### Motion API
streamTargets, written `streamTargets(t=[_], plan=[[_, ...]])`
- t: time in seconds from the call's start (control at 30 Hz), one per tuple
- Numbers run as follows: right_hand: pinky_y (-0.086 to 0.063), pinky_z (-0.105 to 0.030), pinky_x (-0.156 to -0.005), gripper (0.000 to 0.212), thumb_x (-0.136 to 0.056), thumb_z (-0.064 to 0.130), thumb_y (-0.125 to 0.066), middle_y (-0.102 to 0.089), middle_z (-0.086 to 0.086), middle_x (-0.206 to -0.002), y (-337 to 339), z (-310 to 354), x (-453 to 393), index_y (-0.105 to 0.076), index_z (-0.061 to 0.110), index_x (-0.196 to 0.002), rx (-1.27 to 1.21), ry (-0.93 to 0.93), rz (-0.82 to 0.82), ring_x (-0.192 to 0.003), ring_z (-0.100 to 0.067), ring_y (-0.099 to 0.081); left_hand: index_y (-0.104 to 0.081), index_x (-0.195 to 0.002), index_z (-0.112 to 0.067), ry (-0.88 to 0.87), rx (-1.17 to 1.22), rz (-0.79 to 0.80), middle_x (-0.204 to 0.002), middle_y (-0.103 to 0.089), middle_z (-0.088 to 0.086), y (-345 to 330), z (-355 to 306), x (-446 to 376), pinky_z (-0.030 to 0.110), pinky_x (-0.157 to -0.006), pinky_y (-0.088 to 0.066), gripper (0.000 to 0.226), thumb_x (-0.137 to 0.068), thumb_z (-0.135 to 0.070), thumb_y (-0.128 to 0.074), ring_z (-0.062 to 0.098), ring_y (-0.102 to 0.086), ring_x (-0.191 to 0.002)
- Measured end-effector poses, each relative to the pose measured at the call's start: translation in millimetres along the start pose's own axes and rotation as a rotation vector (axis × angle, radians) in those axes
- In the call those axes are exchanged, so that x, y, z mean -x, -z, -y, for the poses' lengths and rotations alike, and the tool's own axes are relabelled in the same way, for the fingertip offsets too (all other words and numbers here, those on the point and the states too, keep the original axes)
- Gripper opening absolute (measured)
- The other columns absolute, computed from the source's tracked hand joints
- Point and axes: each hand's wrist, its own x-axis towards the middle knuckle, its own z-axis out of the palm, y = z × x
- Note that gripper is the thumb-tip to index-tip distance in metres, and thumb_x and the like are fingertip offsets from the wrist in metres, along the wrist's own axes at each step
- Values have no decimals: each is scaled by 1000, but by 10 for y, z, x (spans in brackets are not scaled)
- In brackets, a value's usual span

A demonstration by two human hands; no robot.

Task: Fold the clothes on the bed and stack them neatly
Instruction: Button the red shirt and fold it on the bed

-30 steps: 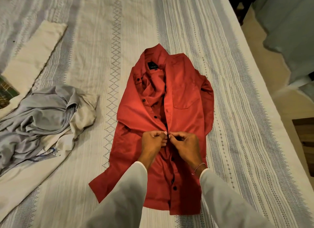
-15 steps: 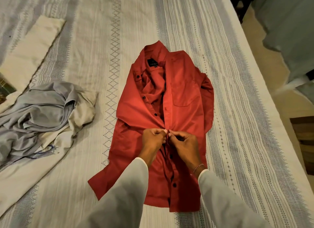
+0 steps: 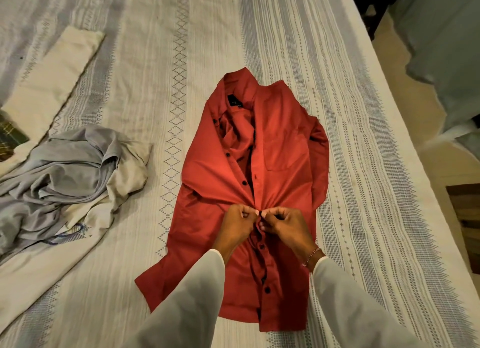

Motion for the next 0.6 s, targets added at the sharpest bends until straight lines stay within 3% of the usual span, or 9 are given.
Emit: streamTargets(t=[0.07, 0.1, 0.2, 0.27, 0.33, 0.47, 0.6], plan=[[-62, -51, -79, 20, -91, 12, -74, -75, -10, -71, 58, -95, -59, -77, 12, -71, 214, -39, 24, -68, -21, -71, -61, -66, -25, 25, -202, -64, -65, -65, -7, 62, 62, 2, 30, -61, -45, 24, -76, -25, -83, 12, -64, -62], [-62, -53, -76, 22, -89, 18, -76, -74, -9, -69, 66, -98, -81, -76, 11, -68, 304, -62, 26, -66, -21, -72, -58, -68, -27, 33, -337, -107, -74, -68, -5, 99, 49, 22, 33, -65, -48, 29, -69, -32, -87, 17, -66, -73], [-58, -37, -67, 32, -84, 34, -77, -71, -3, -64, 18, 83, -142, -68, 9, -66, 572, 15, -135, -70, -24, -72, -57, -76, -27, -118, -534, -210, -85, -69, -1, 160, -183, 11, 38, -74, -54, 22, -74, -29, -79, 25, -67, -85], [-50, -32, -67, 28, -84, 32, -76, -72, -1, -71, -55, 277, -166, -63, 16, -65, 655, 179, -285, -77, -24, -71, -65, -83, -24, -313, -523, -283, -87, -69, 2, 175, -361, -73, 40, -73, -53, 10, -80, -17, -71, 28, -66, -85], [-48, -29, -70, 15, -82, 24, -78, -74, 0, -79, -168, 425, -226, -67, 19, -74, 603, 313, -307, -78, -20, -70, -71, -92, -14, -426, -527, -278, -92, -70, 8, 188, -460, -204, 43, -76, -52, 12, -81, -9, -67, 32, -66, -88], [-49, -29, -79, 17, -77, 12, -79, -71, -4, -90, -379, 452, -452, -68, 12, -90, 604, 412, -229, -87, -23, -66, -70, -99, -9, -264, -697, -271, -102, -70, 16, 235, -435, -359, 45, -78, -52, 17, -92, -23, -63, 39, -65, -99], [-53, -38, -82, 37, -68, 24, -87, -65, -7, -96, -450, 386, -604, -65, 12, -94, 665, 290, -240, -88, -27, -63, -68, -98, -5, -107, -657, -330, -105, -69, 21, 259, -373, -352, 46, -81, -53, 20, -90, -24, -69, 43, -65, -102]])
